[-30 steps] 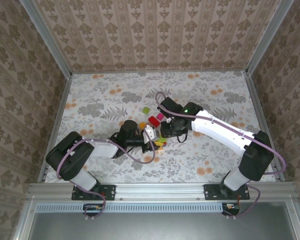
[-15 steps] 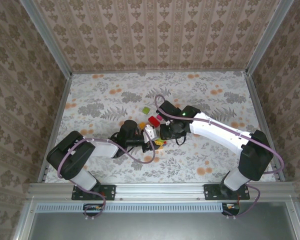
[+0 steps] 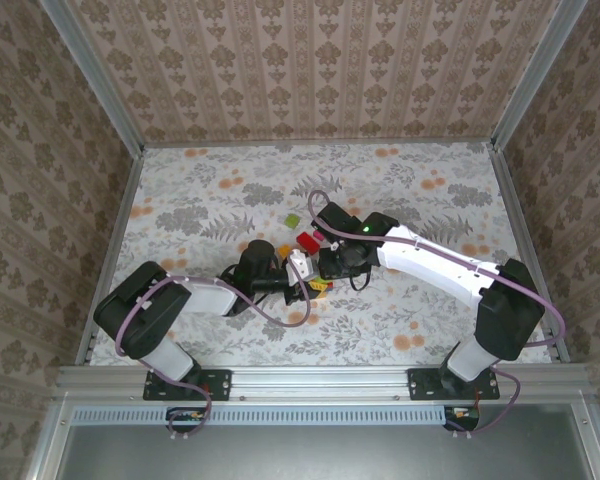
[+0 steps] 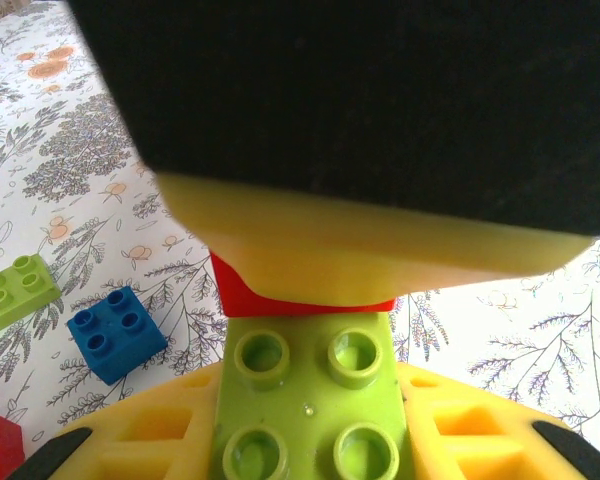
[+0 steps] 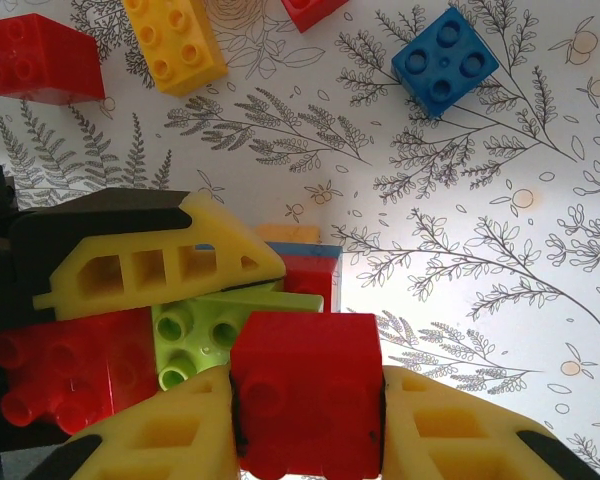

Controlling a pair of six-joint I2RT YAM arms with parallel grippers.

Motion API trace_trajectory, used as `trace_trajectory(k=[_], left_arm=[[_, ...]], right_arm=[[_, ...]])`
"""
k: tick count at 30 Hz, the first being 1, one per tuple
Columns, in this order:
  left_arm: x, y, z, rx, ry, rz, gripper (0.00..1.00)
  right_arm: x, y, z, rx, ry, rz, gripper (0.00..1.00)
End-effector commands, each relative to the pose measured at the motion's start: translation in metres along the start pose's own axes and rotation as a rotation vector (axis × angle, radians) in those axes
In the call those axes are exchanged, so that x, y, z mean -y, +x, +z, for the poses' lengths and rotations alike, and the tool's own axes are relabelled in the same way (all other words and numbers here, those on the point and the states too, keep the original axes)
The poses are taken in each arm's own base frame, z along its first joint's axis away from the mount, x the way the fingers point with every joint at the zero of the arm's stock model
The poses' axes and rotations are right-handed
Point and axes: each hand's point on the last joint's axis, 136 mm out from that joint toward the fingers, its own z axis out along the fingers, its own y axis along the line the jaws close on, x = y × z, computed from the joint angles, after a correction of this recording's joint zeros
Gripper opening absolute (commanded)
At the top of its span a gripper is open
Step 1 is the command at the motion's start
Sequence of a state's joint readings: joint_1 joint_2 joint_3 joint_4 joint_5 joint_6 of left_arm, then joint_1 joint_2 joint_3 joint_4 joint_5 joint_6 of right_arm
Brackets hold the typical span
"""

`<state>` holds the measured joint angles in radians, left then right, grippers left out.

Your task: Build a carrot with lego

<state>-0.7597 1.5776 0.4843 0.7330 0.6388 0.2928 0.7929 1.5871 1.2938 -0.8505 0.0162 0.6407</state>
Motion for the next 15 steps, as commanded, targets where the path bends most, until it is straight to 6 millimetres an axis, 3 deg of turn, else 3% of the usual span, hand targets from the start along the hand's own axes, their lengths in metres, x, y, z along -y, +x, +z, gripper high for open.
trace_trajectory(k=[1,15], left_arm=[[0.003,0.014,0.005,-0.039,0.011,-0.008,0.17],[0.001,0.016,0.006,-0.045,0.005,-0.012,0.17]], right_arm=[[0.009,0.01,0.013,-0.041,0.059,0.005,0.24],[0.005,0.013,0.028,-0.085,0.093,-0.03,0.25]])
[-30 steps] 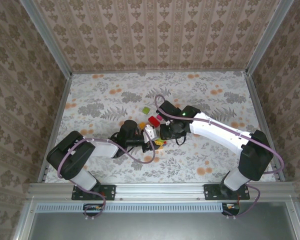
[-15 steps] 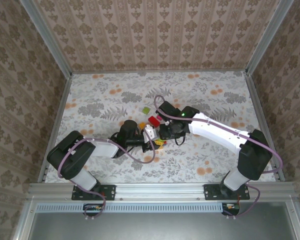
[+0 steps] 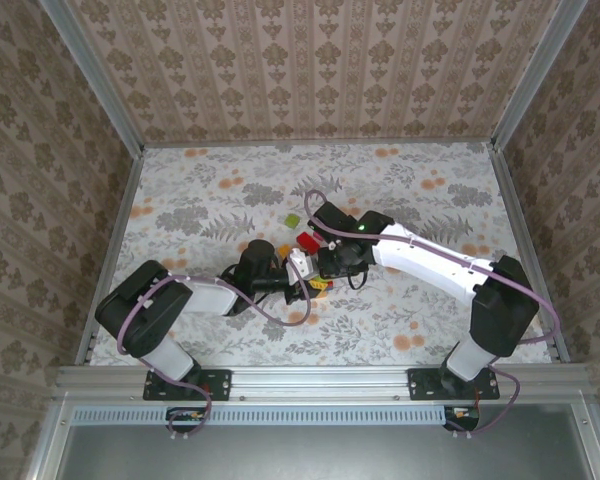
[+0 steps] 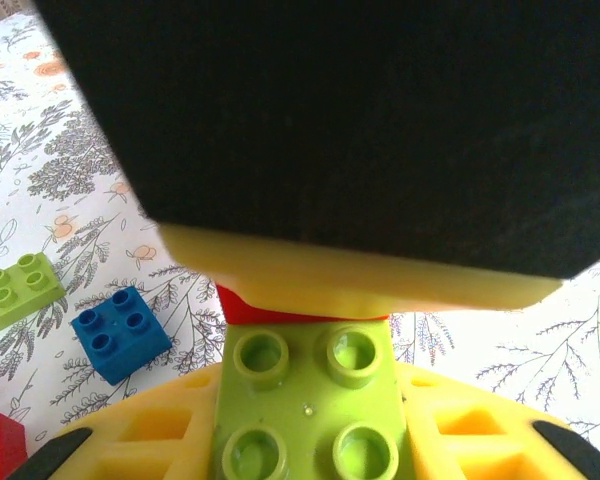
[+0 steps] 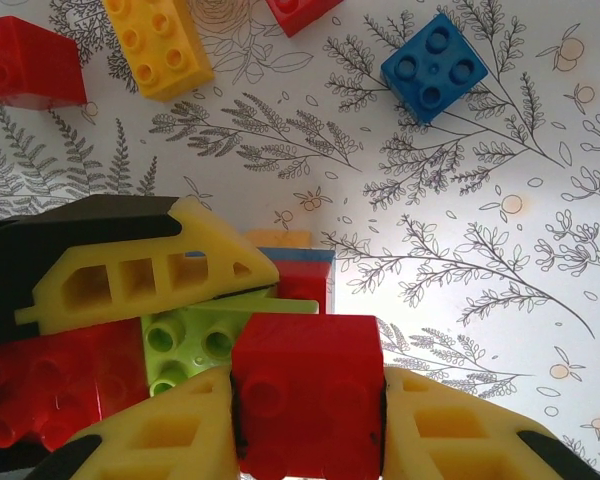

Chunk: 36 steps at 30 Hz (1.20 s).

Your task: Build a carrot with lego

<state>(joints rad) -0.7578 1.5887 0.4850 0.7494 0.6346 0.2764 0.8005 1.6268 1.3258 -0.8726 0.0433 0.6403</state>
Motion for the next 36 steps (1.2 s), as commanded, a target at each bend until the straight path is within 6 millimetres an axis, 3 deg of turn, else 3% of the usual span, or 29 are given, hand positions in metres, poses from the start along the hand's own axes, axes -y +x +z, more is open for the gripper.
trace_trajectory(k=[1,17,26,36], left_arm=[[0.003,0.016,0.005,-0.05,0.012,0.0,0.17],[0.001,0.019,0.006,-0.057,0.01,-0.005,0.17],[0.001,0.019,0.006,-0.062,0.007,-0.004,0.17],[-0.001,0.02,0.006,-0.068,0.003,-0.006,0.17]], right_arm=[[0.003,0.016,0.024,-0.079,0.06,-0.025,0.25],[0.006,0.02,0.027,-0.092,0.086,-0.03,0.28],[-0.011,0.011,0.021,-0.046,-0.004,-0.034,0.44],[-0.015,0.002,-0.001,0.023,-0.04,-0.043,0.67]])
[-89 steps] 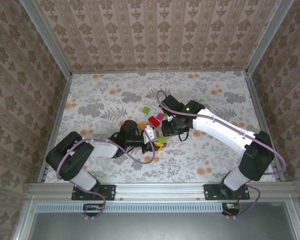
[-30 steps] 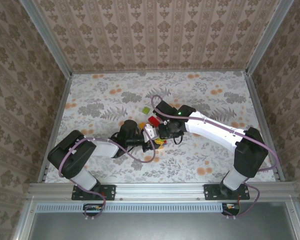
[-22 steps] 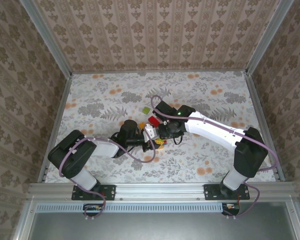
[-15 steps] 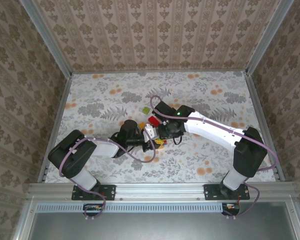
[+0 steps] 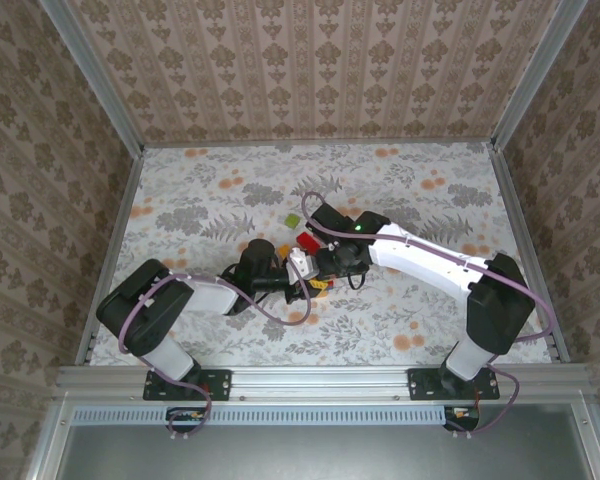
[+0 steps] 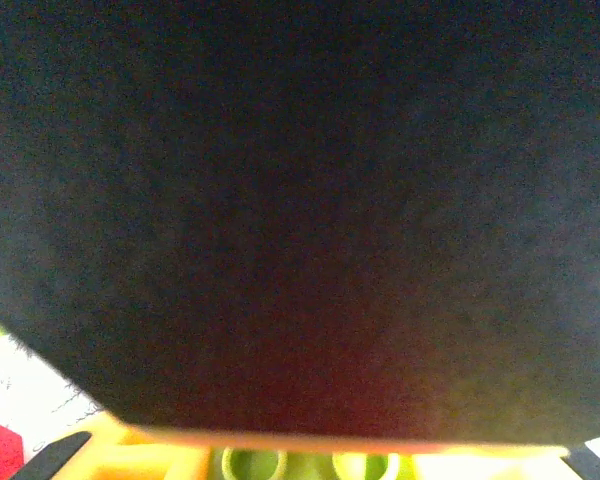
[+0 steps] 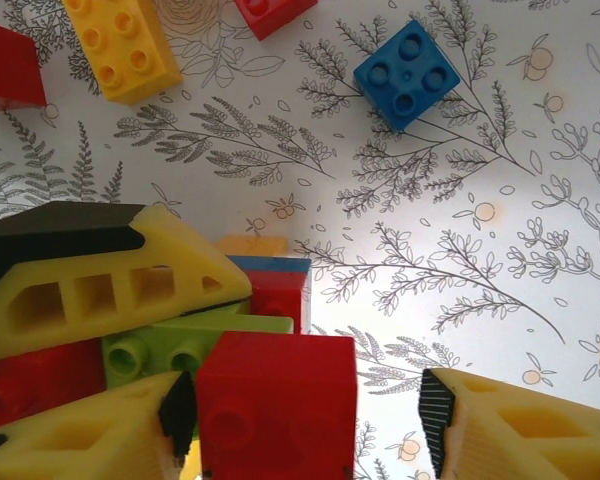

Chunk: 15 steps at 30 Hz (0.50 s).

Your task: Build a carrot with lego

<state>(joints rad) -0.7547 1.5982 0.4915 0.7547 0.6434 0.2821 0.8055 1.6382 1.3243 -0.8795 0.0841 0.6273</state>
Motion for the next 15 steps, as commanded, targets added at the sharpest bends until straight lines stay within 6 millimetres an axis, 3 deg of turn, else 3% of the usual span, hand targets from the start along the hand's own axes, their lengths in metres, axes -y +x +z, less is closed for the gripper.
trace_trajectory(k=[1,8,15], left_arm=[[0.001,0.02,0.005,-0.073,-0.001,-0.012,0.17],[-0.001,0.024,0.005,-0.079,-0.005,-0.021,0.17],[-0.003,0.029,0.002,-0.081,-0.014,-0.046,0.17]], right_arm=[[-0.02,0.001,-0.008,0.023,-0.083,-0.024,0.68],[-0.014,-0.011,-0.039,0.11,-0.114,-0.02,0.75],[0.01,-0.026,-0.094,0.257,-0.143,0.019,0.77]])
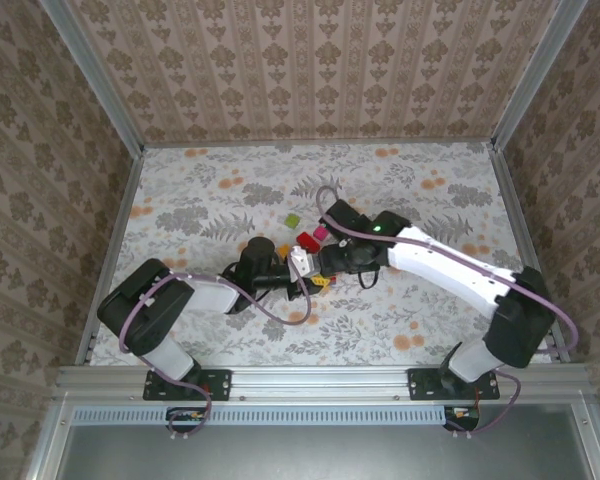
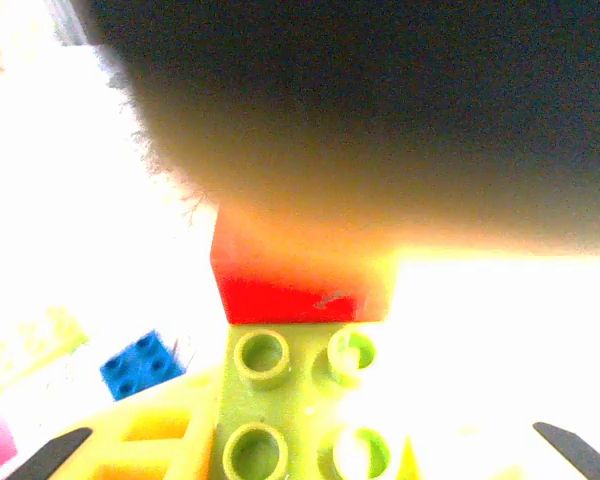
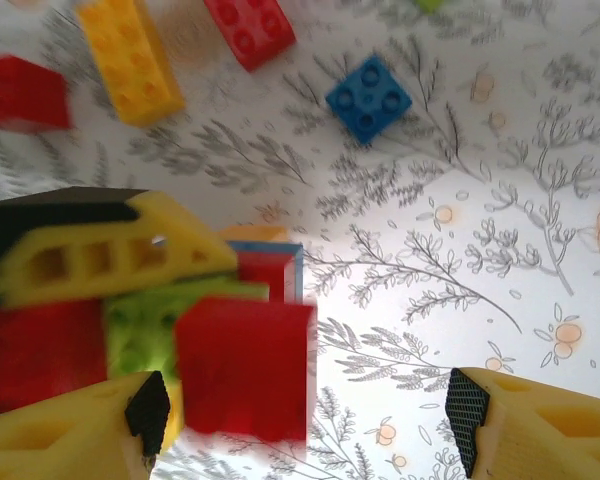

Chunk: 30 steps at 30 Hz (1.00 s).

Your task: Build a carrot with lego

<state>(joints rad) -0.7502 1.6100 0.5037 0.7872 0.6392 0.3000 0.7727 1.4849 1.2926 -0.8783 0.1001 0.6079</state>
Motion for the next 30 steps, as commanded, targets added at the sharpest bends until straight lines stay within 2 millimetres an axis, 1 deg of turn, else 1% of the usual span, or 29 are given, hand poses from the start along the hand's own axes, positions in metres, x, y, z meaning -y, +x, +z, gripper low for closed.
trace_trajectory(k=[1,4,10,15,17,21,26,28,30], left_arm=[[0.005,0.036,-0.001,-0.107,0.004,-0.087,0.17],[0.004,0.038,-0.001,-0.11,0.002,-0.096,0.17],[0.005,0.037,-0.004,-0.112,-0.002,-0.109,0.17],[0.002,0.029,-0.009,-0.088,-0.009,-0.132,0.17],[-0.003,0.023,-0.013,-0.073,-0.026,-0.156,0.17],[-0.016,0.012,-0.021,-0.061,-0.064,-0.246,0.17],[-0.023,-0.003,-0.034,-0.077,-0.089,-0.354,0.17],[-0.031,-0.008,-0.043,-0.119,-0.127,-0.398,0.17],[-0.039,-0.018,-0.056,-0.139,-0.164,-0.437,0.18]], right_arm=[[-0.003,-0.023,-0.055,0.157,-0.096,0.005,0.77],[0.008,-0.025,-0.069,0.188,-0.088,0.017,0.77],[0.022,-0.024,-0.083,0.228,-0.071,0.03,0.77],[0.037,-0.023,-0.09,0.259,-0.051,0.049,0.77],[0.043,-0.022,-0.093,0.273,-0.041,0.054,0.77],[0.054,-0.021,-0.093,0.296,-0.041,0.071,0.77],[0.059,-0.02,-0.082,0.308,-0.057,0.072,0.77],[0.059,-0.019,-0.075,0.306,-0.062,0.068,0.77],[0.06,-0.018,-0.068,0.304,-0.067,0.063,0.77]])
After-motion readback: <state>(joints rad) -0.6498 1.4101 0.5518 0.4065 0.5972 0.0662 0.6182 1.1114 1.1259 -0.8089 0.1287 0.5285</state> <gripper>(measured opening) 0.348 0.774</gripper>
